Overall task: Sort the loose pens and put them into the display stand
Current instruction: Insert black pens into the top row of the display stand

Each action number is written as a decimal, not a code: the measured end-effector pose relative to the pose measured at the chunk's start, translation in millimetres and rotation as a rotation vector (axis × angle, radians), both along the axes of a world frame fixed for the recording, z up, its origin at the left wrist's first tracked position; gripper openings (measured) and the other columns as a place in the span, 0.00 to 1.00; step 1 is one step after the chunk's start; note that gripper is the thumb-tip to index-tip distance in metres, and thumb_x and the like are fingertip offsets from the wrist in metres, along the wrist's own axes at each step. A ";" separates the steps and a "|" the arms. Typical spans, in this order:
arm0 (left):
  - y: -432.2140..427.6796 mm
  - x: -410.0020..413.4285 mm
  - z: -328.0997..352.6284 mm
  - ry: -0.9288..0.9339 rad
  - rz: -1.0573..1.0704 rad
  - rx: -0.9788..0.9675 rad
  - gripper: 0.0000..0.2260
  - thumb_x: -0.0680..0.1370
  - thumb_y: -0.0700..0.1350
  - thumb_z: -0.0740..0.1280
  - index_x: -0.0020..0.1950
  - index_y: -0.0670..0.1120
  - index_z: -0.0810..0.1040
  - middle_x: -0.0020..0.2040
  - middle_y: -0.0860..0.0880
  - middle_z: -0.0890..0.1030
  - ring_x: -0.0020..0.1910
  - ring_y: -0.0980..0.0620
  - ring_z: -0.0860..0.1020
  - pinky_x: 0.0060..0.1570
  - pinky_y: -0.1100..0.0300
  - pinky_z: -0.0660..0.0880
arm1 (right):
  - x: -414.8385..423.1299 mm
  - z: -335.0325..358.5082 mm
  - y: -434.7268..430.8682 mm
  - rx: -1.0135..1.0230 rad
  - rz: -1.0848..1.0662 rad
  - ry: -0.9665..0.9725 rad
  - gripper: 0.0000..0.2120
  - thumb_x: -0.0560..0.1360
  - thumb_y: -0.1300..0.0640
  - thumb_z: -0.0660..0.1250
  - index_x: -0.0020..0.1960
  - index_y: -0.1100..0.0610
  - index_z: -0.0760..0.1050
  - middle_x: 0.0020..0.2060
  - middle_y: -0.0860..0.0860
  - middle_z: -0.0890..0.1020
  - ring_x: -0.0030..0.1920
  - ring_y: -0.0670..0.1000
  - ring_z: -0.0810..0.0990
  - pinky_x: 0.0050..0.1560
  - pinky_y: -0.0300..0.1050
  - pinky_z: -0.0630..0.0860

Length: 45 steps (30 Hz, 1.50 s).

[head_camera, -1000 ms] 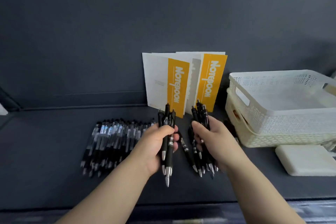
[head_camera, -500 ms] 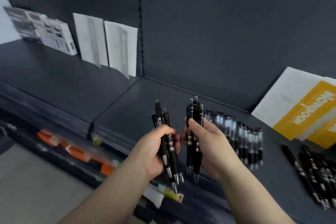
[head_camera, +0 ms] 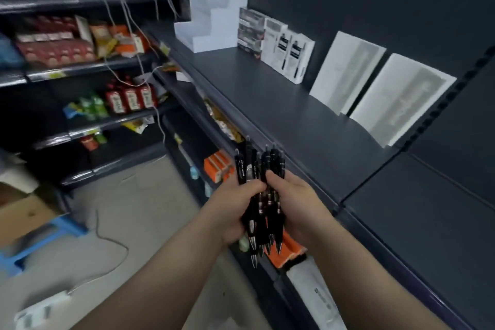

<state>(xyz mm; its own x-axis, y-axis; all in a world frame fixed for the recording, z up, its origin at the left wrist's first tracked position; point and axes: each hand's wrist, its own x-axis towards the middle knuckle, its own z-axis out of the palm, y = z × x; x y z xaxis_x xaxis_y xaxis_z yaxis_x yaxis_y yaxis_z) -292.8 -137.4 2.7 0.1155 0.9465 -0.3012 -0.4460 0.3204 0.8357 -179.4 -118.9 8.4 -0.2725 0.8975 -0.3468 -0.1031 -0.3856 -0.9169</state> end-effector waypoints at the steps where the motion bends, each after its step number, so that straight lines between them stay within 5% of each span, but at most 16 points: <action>1: 3.7 -13.9 -2.9 0.013 0.025 0.001 0.13 0.77 0.32 0.60 0.57 0.43 0.77 0.41 0.43 0.83 0.39 0.48 0.82 0.37 0.56 0.79 | -15.7 -1.5 6.6 0.003 0.046 -0.013 0.11 0.80 0.55 0.60 0.57 0.58 0.76 0.49 0.57 0.84 0.49 0.54 0.84 0.51 0.52 0.79; 8: 53.9 -97.0 -11.5 0.073 0.208 -0.048 0.16 0.76 0.31 0.61 0.62 0.41 0.75 0.54 0.34 0.81 0.50 0.38 0.81 0.47 0.47 0.79 | -109.0 -17.9 79.2 0.112 0.249 -0.101 0.12 0.78 0.51 0.60 0.59 0.49 0.76 0.58 0.54 0.79 0.57 0.52 0.80 0.60 0.54 0.75; 11: 90.8 -129.7 -6.7 0.120 0.257 -0.012 0.14 0.77 0.30 0.61 0.61 0.39 0.75 0.48 0.37 0.81 0.44 0.42 0.81 0.42 0.51 0.80 | -142.1 -21.7 125.9 0.128 0.309 -0.118 0.09 0.78 0.51 0.61 0.53 0.50 0.78 0.54 0.53 0.82 0.53 0.51 0.82 0.57 0.53 0.77; 16: 155.4 -184.5 8.1 0.086 0.348 -0.078 0.08 0.76 0.32 0.64 0.50 0.41 0.80 0.40 0.41 0.83 0.37 0.46 0.83 0.34 0.54 0.80 | -196.6 -13.3 207.1 0.140 0.500 -0.061 0.13 0.80 0.50 0.58 0.61 0.52 0.73 0.52 0.50 0.83 0.51 0.47 0.82 0.47 0.40 0.79; 21: 200.8 -235.0 16.1 0.043 0.479 -0.093 0.08 0.76 0.35 0.65 0.51 0.42 0.81 0.44 0.40 0.84 0.40 0.44 0.84 0.34 0.53 0.79 | -261.9 -7.7 260.2 0.259 0.591 -0.160 0.33 0.69 0.33 0.58 0.69 0.48 0.63 0.64 0.49 0.75 0.64 0.49 0.74 0.66 0.55 0.70; 28: 261.0 -297.7 14.0 0.041 0.450 -0.097 0.09 0.76 0.34 0.65 0.53 0.42 0.80 0.44 0.42 0.84 0.42 0.45 0.84 0.39 0.51 0.81 | -317.0 -0.5 321.9 0.389 0.607 -0.229 0.22 0.81 0.44 0.49 0.71 0.52 0.61 0.55 0.40 0.69 0.57 0.38 0.66 0.62 0.39 0.60; 34: 331.4 -368.2 4.5 0.039 0.378 -0.083 0.09 0.74 0.33 0.67 0.50 0.43 0.81 0.44 0.41 0.85 0.41 0.44 0.84 0.36 0.52 0.81 | -386.1 -14.4 386.2 0.417 0.523 -0.284 0.25 0.79 0.40 0.49 0.71 0.49 0.63 0.68 0.49 0.70 0.69 0.47 0.67 0.71 0.50 0.62; 38: 383.3 -432.0 4.8 0.042 0.321 -0.075 0.08 0.74 0.34 0.67 0.51 0.42 0.81 0.43 0.41 0.84 0.41 0.43 0.84 0.36 0.52 0.79 | -446.4 -9.4 424.1 0.454 0.371 -0.308 0.18 0.80 0.45 0.50 0.65 0.51 0.67 0.60 0.49 0.76 0.60 0.46 0.74 0.63 0.46 0.70; 42: 428.4 -480.3 5.8 0.014 0.255 -0.076 0.08 0.74 0.34 0.67 0.50 0.42 0.81 0.42 0.41 0.85 0.38 0.44 0.84 0.33 0.53 0.79 | -490.1 -3.5 454.5 0.536 0.113 -0.414 0.08 0.80 0.49 0.56 0.53 0.53 0.69 0.43 0.46 0.78 0.42 0.39 0.76 0.37 0.28 0.70; 45: 458.0 -496.1 7.5 -0.043 0.165 -0.083 0.10 0.72 0.35 0.68 0.53 0.41 0.81 0.45 0.40 0.84 0.39 0.44 0.84 0.35 0.53 0.80 | -500.6 1.4 475.5 0.478 -0.009 -0.408 0.09 0.78 0.49 0.61 0.47 0.54 0.74 0.37 0.48 0.79 0.36 0.42 0.77 0.33 0.29 0.73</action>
